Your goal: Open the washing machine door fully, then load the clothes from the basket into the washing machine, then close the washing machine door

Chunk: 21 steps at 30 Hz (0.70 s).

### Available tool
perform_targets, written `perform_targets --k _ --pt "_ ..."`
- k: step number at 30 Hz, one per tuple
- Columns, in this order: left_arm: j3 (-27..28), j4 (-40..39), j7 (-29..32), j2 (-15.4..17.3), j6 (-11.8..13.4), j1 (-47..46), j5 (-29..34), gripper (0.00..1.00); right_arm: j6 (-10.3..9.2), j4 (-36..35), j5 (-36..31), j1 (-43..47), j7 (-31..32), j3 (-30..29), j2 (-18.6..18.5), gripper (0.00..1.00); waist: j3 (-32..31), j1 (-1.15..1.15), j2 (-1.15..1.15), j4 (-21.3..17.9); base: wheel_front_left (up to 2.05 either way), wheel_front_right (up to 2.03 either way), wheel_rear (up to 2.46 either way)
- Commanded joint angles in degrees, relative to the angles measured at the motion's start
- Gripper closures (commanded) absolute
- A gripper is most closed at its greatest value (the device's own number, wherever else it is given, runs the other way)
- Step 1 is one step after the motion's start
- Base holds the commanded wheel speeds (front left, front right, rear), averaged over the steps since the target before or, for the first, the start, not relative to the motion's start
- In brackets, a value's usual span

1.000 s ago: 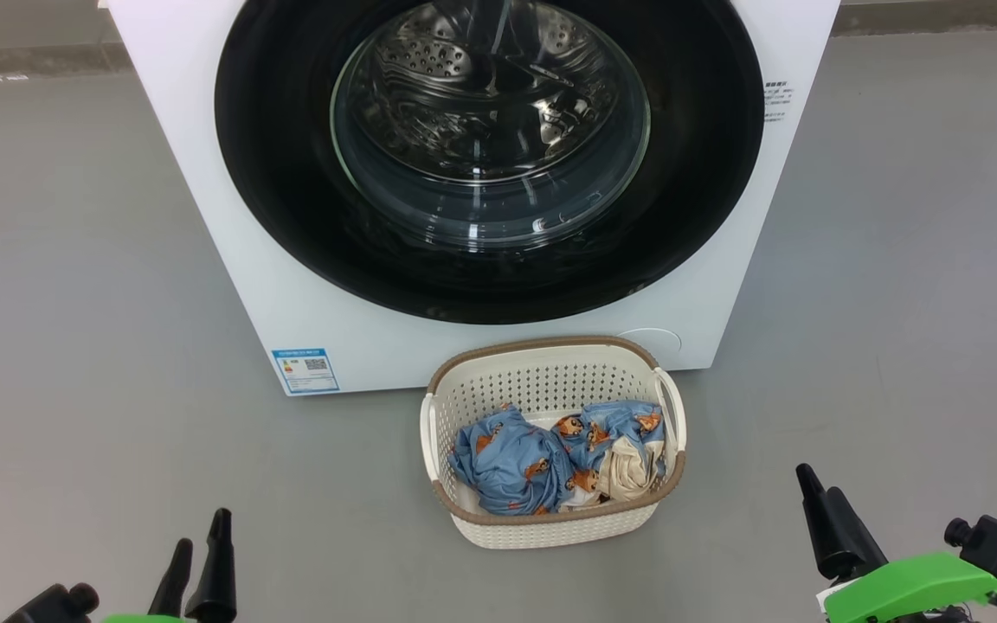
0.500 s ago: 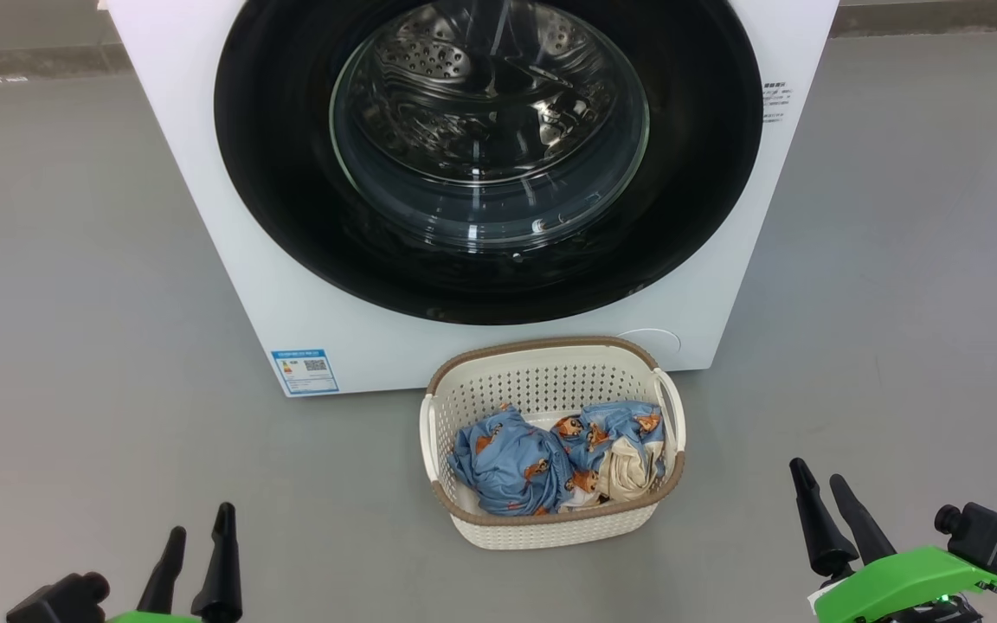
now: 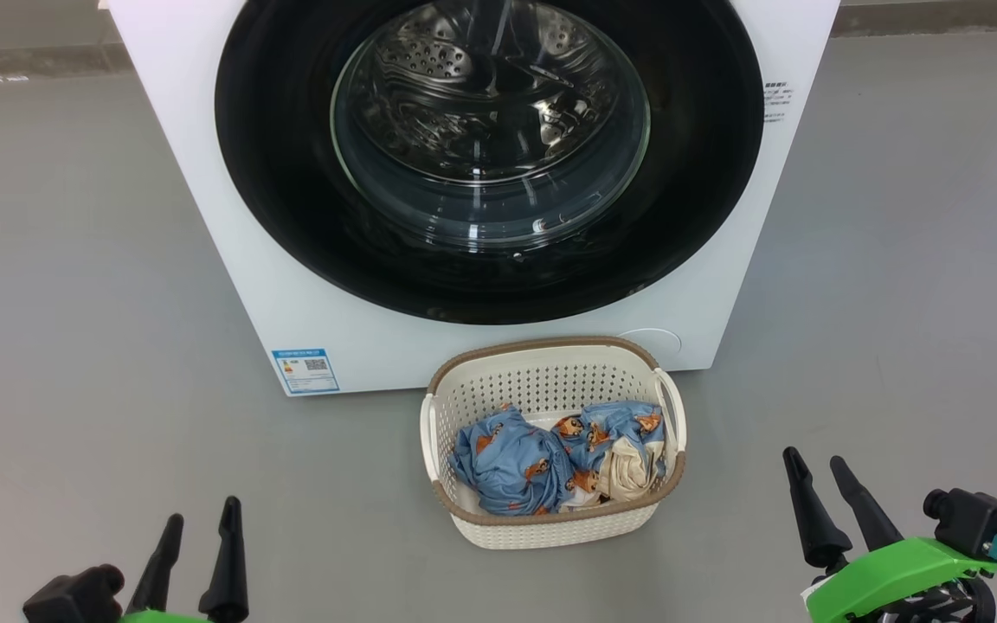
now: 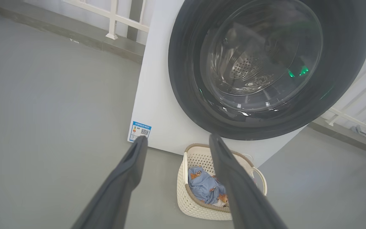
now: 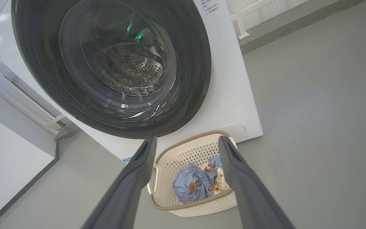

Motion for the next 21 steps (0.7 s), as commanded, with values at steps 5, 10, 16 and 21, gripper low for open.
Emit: perform_targets --k 5,10,16,21 --pt "1.2 -2.1 -1.5 1.4 -0.1 -1.8 4.6 0.00 0.07 -1.3 -4.6 -2.4 -1.6 1.5 -1.3 0.00 0.0 0.00 0.00 0.0 0.00 0.00 0.00" --pt "1.0 -2.5 -2.4 1.6 -0.1 -1.7 7.7 0.00 0.08 -1.3 -7.6 -2.6 -2.4 1.7 -1.6 0.00 0.0 0.00 0.00 -0.1 0.00 0.00 0.00" --pt "1.0 -3.0 -3.4 1.9 -0.1 -1.6 11.4 0.00 0.08 -1.3 -11.1 -2.7 -3.4 1.8 -2.0 0.00 0.0 0.00 0.00 -0.1 0.00 0.00 0.00" --pt "0.9 -3.3 -4.2 2.1 -0.2 -1.6 14.4 0.00 0.08 -1.3 -14.1 -2.8 -4.3 1.8 -2.1 0.00 0.0 0.00 0.00 -0.3 0.00 0.00 0.00"
